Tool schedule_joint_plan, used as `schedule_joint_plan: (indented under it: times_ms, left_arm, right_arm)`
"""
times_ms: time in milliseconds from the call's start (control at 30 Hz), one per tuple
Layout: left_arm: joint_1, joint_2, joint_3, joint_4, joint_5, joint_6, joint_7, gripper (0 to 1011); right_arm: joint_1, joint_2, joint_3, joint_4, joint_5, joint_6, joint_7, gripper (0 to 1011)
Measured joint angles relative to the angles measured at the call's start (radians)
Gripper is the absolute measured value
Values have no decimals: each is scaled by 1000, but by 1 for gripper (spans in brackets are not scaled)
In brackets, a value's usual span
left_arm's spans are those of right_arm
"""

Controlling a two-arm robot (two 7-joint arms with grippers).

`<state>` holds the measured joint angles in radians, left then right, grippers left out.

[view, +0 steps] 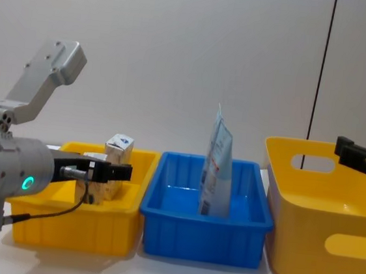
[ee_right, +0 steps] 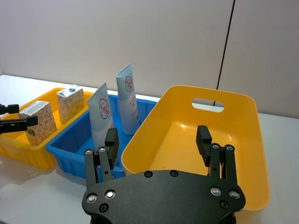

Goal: Bimanual collaborative sorting of washing and personal care products

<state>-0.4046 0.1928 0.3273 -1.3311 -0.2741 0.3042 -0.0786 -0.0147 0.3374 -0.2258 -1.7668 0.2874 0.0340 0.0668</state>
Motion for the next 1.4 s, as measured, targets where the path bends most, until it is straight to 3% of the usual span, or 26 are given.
schedule_joint_plan:
  times_ms: [433, 1400]
  left_arm:
    - [-13, -13, -20, 39, 2, -41, -5, 1001]
    - [-23, -28, -36, 66, 33, -47, -5, 1001]
  right_arm:
    - [0, 0, 0, 0, 0, 0, 0, 1002]
    - [0, 0, 0, 0, 0, 0, 0, 1002]
